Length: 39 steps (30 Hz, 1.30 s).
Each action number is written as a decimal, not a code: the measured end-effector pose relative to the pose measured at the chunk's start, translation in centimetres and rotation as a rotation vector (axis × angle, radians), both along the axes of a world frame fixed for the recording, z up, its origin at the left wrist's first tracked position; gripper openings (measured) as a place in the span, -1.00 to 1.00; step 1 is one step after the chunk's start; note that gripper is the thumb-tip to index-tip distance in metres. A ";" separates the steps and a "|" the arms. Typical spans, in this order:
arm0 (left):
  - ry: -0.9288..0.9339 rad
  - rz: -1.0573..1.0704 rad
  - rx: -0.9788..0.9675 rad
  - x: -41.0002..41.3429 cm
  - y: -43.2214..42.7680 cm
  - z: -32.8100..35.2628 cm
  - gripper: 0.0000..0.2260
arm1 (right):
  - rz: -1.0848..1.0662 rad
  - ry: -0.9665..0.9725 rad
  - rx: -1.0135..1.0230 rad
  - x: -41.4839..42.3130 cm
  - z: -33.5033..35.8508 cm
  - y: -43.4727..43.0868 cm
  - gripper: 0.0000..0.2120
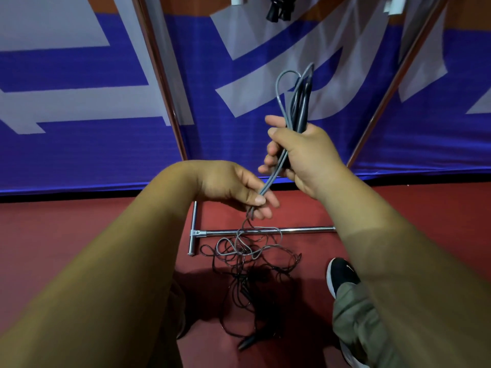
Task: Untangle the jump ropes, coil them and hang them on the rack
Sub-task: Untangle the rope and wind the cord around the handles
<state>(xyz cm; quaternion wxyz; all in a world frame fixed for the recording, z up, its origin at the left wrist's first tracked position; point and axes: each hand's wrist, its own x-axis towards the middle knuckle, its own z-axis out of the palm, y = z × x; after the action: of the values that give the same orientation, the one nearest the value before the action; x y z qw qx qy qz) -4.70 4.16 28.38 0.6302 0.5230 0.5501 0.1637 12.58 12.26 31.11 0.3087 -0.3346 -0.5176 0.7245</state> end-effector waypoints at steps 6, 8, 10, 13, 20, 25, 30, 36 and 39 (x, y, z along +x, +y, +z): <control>0.496 -0.055 -0.064 -0.1 0.4 -0.7 -0.87 | 0.152 -0.173 0.080 1.1 0.1 0.6 -0.59; 0.734 0.094 0.104 -0.9 0.8 -1.0 -0.90 | 0.214 -0.293 0.121 1.3 -0.2 0.8 -0.60; 0.837 0.303 0.258 -1.8 1.3 -1.0 -0.89 | 0.262 -0.381 0.103 1.4 -0.5 0.7 -0.61; 0.777 0.554 0.466 -2.6 1.6 -0.8 -0.88 | 0.364 -0.424 -0.001 1.5 -0.5 0.3 -0.59; 0.251 0.587 0.658 -2.8 1.2 0.4 -0.82 | 0.697 -0.308 -0.197 1.8 0.2 -0.9 -0.67; 0.036 0.300 0.652 -2.5 0.4 1.4 -0.80 | 1.037 -0.339 -0.225 2.1 0.0 -2.0 -0.66; -0.113 0.220 0.488 -2.9 -0.1 1.5 -0.87 | 1.155 -0.445 -0.191 2.1 0.3 -2.5 -0.71; 0.050 0.109 0.418 -1.4 0.0 3.3 -0.87 | 1.100 -0.761 -0.107 2.3 -0.4 -1.9 -0.84; 0.286 0.099 0.433 -0.5 0.3 3.7 -0.82 | 0.911 -0.917 -0.021 1.9 -2.0 -1.3 -0.87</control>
<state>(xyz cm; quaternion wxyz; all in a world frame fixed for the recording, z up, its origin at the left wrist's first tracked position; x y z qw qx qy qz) -5.19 4.42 32.09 0.4108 0.6359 0.6106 0.2326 14.52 10.97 29.11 -0.2852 -0.3599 -0.6801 0.5715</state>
